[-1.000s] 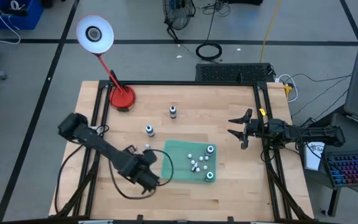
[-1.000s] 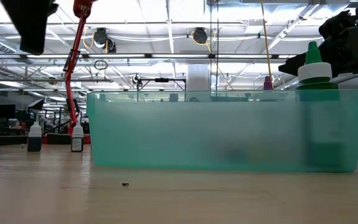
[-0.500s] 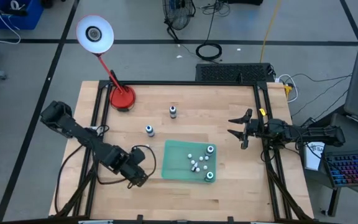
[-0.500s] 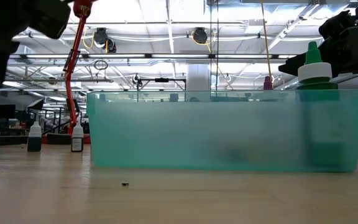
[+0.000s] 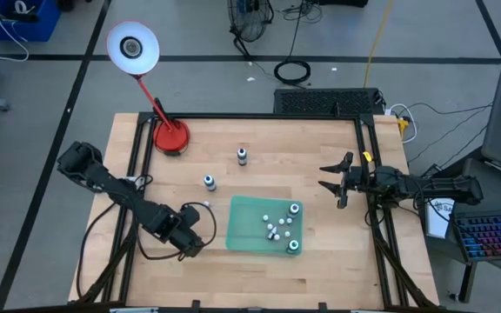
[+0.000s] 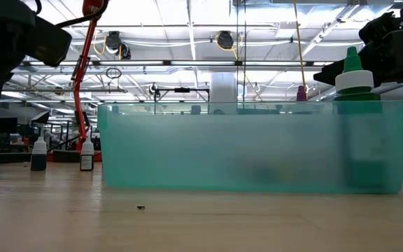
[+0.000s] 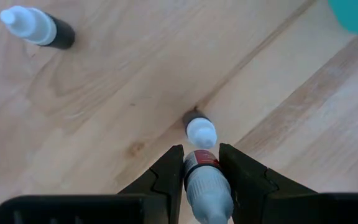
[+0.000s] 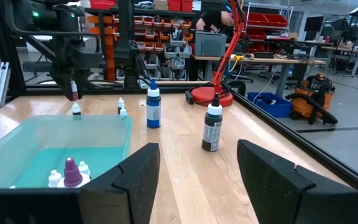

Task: Pick & Place food coloring
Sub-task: Put the small red food coloring bottle into the green bin

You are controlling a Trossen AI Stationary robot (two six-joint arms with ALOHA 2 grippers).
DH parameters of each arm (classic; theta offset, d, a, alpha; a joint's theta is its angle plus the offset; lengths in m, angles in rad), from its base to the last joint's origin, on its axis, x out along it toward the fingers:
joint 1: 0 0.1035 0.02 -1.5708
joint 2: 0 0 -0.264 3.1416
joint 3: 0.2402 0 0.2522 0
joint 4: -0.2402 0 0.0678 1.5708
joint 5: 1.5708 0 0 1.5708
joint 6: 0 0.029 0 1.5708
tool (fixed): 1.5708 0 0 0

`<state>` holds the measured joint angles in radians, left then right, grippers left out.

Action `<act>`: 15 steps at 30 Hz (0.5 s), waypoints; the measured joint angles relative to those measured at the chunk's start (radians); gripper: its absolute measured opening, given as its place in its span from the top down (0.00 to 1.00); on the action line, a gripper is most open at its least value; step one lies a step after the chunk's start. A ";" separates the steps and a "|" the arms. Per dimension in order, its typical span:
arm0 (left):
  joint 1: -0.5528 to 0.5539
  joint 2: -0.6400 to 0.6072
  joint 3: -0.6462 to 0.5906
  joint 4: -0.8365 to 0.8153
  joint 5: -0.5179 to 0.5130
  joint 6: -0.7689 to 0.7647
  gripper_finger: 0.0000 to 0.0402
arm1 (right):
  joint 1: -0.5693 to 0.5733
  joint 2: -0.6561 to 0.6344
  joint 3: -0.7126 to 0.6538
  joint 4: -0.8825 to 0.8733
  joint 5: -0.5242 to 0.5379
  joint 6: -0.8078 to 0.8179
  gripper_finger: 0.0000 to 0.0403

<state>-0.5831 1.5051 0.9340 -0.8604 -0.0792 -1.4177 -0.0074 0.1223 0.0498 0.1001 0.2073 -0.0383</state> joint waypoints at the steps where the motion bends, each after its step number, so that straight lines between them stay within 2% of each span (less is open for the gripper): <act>1: 0.000 0.000 0.000 0.001 0.000 0.007 0.74 | 0.000 0.000 0.000 0.000 0.000 0.000 0.49; 8: 0.046 -0.001 0.006 0.022 0.001 0.149 0.74 | 0.000 0.000 0.000 0.000 0.000 0.000 0.50; 15: 0.281 -0.002 0.094 0.072 0.087 0.538 0.74 | 0.000 0.000 0.000 0.000 0.000 0.000 0.49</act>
<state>-0.3022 1.5036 1.0279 -0.7882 0.0083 -0.8796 -0.0072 0.1223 0.0498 0.1001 0.2073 -0.0383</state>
